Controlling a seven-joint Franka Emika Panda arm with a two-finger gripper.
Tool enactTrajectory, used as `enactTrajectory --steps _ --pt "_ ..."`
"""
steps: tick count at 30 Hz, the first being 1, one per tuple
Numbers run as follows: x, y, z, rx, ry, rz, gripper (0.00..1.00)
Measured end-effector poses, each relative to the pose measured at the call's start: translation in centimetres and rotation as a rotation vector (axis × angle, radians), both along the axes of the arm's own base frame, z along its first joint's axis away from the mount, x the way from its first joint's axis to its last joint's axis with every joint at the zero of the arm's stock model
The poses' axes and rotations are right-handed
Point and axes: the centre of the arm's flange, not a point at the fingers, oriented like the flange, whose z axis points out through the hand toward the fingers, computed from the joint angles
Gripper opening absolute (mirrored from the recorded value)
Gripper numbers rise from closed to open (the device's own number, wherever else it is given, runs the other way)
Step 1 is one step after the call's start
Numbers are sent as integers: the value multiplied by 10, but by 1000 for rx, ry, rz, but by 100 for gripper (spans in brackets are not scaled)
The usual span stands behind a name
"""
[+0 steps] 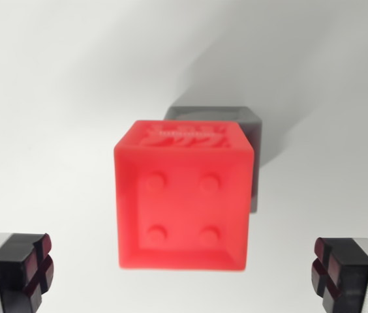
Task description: Destack cube
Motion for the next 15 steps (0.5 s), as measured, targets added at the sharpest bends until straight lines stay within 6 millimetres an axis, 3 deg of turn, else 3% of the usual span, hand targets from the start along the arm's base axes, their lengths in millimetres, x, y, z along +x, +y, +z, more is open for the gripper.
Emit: enactTrajectory --steps 5,15 --pt "-1 0 -26 -1 8 -3 100" --pt "-1 1 -55 -1 6 -1 100"
